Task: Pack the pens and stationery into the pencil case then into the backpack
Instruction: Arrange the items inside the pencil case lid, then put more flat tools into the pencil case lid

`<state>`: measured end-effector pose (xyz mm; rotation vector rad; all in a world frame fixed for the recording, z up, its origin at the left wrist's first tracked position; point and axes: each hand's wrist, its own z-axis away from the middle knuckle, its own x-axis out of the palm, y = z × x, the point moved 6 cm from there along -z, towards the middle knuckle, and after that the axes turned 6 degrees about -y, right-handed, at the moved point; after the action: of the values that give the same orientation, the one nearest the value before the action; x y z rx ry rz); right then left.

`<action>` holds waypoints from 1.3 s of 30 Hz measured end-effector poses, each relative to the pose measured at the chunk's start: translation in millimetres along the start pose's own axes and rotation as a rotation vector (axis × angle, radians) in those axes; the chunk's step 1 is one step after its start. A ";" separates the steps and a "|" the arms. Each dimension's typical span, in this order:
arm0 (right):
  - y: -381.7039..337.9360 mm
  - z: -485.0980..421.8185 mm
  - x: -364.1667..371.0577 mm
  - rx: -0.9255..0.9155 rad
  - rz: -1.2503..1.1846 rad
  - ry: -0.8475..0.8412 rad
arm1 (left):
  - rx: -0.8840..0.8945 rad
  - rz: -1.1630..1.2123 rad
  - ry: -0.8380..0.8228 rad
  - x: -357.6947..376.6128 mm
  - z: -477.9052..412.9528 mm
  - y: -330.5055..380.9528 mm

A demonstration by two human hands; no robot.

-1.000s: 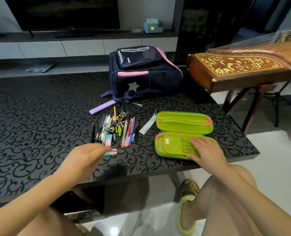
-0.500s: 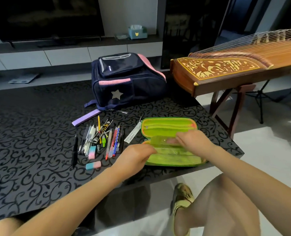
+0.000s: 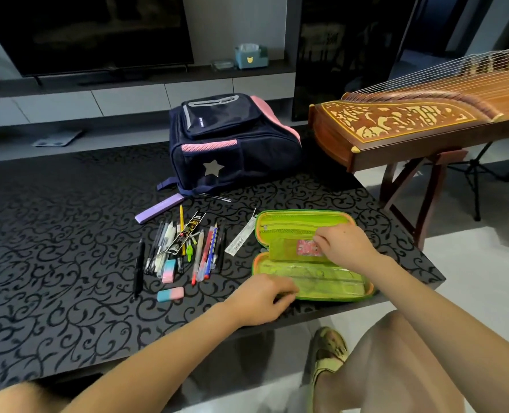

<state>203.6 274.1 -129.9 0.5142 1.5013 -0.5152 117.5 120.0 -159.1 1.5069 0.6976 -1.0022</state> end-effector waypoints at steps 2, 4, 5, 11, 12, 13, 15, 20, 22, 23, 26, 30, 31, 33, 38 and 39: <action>-6.5 3.3 -7.9 -0.020 -0.061 -0.096 | -0.048 0.009 0.099 -12.9 11.3 -10.0; -17.3 11.4 -13.1 -0.063 -0.146 -0.348 | -0.113 0.021 0.263 -35.4 29.1 -22.9; -26.1 16.7 -15.4 -0.090 -0.161 -0.480 | -0.161 0.020 0.348 -47.5 40.1 -33.0; -92.7 -1.7 -24.9 -0.166 -0.118 -0.359 | -0.691 -0.116 0.573 -87.7 95.2 -124.8; -106.5 -12.5 -19.7 -0.174 -0.070 -0.310 | -0.735 -0.153 0.565 -90.6 97.8 -135.1; -122.0 -24.6 -13.7 -0.198 -0.010 -0.268 | -0.761 -0.188 0.548 -93.4 98.8 -145.1; -147.7 -44.1 -1.4 -0.247 0.143 -0.212 | -0.786 -0.241 0.475 -95.8 94.2 -158.8; -178.2 -80.1 24.7 -0.261 0.503 -0.217 | -0.913 -0.373 0.162 -96.0 75.5 -180.0; -183.8 -85.5 32.6 -0.287 0.593 -0.218 | -0.922 -0.397 0.117 -97.0 71.4 -182.4; -187.5 -86.2 34.6 -0.324 0.613 -0.210 | -0.921 -0.408 0.099 -97.3 70.2 -183.5; -192.8 -84.2 33.4 -0.416 0.604 -0.187 | -0.917 -0.417 0.082 -101.7 69.8 -185.3; -189.1 -80.5 11.9 -0.428 0.462 0.094 | -0.888 -0.340 0.298 -121.9 78.7 -177.2; -188.5 -74.3 0.3 -0.437 0.386 0.233 | -0.852 -0.314 0.376 -128.0 81.3 -172.7; -184.8 -57.6 -22.1 -0.426 0.231 0.475 | -0.750 -0.224 0.480 -137.1 85.8 -161.3; -166.6 -24.1 -33.8 -0.494 0.188 0.537 | -0.432 -0.002 0.246 -130.0 67.4 -120.3; -159.4 -20.3 -32.9 -0.503 0.182 0.503 | -0.388 0.057 0.217 -127.9 59.0 -109.6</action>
<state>89.8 160.5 -97.4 0.3886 1.9577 0.1575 -48.3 95.6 -97.9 1.2932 0.9384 -0.6206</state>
